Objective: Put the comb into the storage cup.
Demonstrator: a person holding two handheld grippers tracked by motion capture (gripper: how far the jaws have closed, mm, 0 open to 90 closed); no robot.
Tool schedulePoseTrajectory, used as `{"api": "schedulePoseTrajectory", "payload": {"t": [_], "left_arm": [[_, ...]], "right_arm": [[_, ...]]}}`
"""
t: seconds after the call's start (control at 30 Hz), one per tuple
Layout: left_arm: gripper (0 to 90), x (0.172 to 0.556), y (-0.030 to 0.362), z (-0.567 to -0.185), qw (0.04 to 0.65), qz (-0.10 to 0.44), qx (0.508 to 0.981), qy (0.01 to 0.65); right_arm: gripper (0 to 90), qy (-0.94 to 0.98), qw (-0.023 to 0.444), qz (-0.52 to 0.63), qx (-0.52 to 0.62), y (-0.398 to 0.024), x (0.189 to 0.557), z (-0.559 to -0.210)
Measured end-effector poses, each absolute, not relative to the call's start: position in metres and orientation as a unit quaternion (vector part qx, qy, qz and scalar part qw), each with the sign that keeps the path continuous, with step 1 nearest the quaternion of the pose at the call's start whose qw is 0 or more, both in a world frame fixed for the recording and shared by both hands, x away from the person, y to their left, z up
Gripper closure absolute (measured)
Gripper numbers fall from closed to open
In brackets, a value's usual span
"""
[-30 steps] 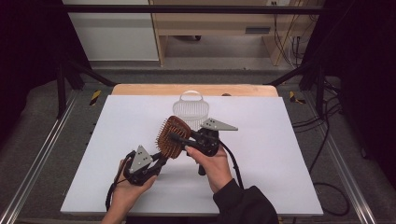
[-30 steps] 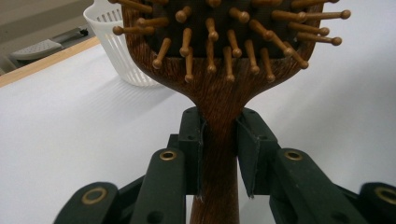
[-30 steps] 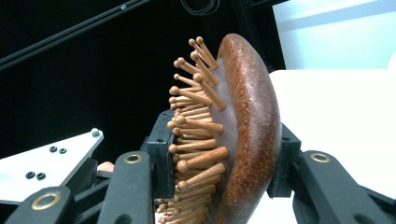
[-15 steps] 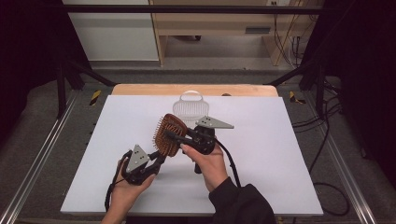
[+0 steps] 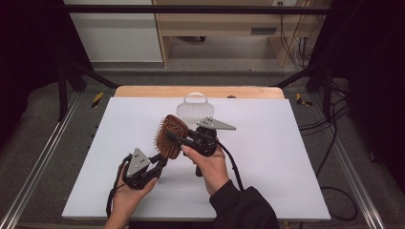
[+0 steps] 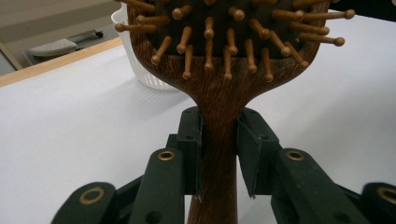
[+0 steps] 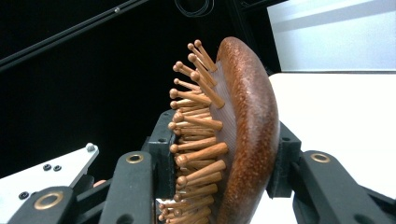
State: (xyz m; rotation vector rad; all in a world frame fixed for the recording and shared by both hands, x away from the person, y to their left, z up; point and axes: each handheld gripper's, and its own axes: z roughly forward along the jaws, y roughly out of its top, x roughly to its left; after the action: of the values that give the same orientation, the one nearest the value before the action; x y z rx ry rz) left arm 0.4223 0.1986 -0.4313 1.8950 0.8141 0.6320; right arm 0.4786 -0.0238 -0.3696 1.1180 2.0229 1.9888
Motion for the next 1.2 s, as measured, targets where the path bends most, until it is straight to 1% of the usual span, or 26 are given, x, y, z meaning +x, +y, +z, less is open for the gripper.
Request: {"api": "schedulePoseTrajectory", "payload": {"t": [0.17,0.23,0.3,0.4,0.53,0.6,0.67,0.7,0.77,0.83,0.87,1.1,1.2], "left_arm": [[67.9,0.423,0.201,-0.433,0.481,0.259,0.765,0.342],[61.9,0.422,0.202,-0.433,0.486,0.258,0.759,0.347],[58.6,0.420,0.202,-0.433,0.488,0.261,0.759,0.344],[49.4,0.415,0.206,-0.429,0.498,0.269,0.749,0.345],[39.6,0.411,0.214,-0.424,0.519,0.270,0.728,0.357],[36.1,0.410,0.218,-0.424,0.523,0.272,0.720,0.366],[29.5,0.409,0.222,-0.424,0.526,0.274,0.714,0.373],[27.9,0.408,0.225,-0.423,0.528,0.281,0.709,0.375],[20.1,0.407,0.231,-0.424,0.524,0.297,0.705,0.374],[11.3,0.407,0.237,-0.426,0.522,0.295,0.706,0.378],[8.5,0.406,0.241,-0.428,0.522,0.297,0.702,0.382],[5.6,0.409,0.271,-0.427,0.532,0.320,0.665,0.414],[4.8,0.411,0.280,-0.429,0.531,0.326,0.659,0.422]], "right_arm": [[55.7,0.662,0.049,0.652,0.366,-0.022,0.480,-0.368],[55.6,0.660,0.052,0.653,0.367,-0.023,0.480,-0.367],[55.6,0.656,0.057,0.655,0.371,-0.025,0.481,-0.365],[55.5,0.648,0.068,0.657,0.380,-0.030,0.484,-0.362],[55.3,0.638,0.077,0.658,0.393,-0.040,0.490,-0.359],[55.3,0.635,0.083,0.657,0.398,-0.045,0.493,-0.358],[55.3,0.632,0.087,0.656,0.403,-0.050,0.496,-0.358],[55.3,0.631,0.089,0.657,0.404,-0.052,0.497,-0.358],[55.2,0.627,0.088,0.658,0.408,-0.056,0.499,-0.358],[55.2,0.626,0.089,0.658,0.410,-0.058,0.500,-0.358],[55.1,0.627,0.090,0.657,0.409,-0.059,0.500,-0.358],[55.1,0.623,0.097,0.658,0.413,-0.065,0.501,-0.357],[55.1,0.621,0.097,0.657,0.416,-0.067,0.502,-0.356]]}}
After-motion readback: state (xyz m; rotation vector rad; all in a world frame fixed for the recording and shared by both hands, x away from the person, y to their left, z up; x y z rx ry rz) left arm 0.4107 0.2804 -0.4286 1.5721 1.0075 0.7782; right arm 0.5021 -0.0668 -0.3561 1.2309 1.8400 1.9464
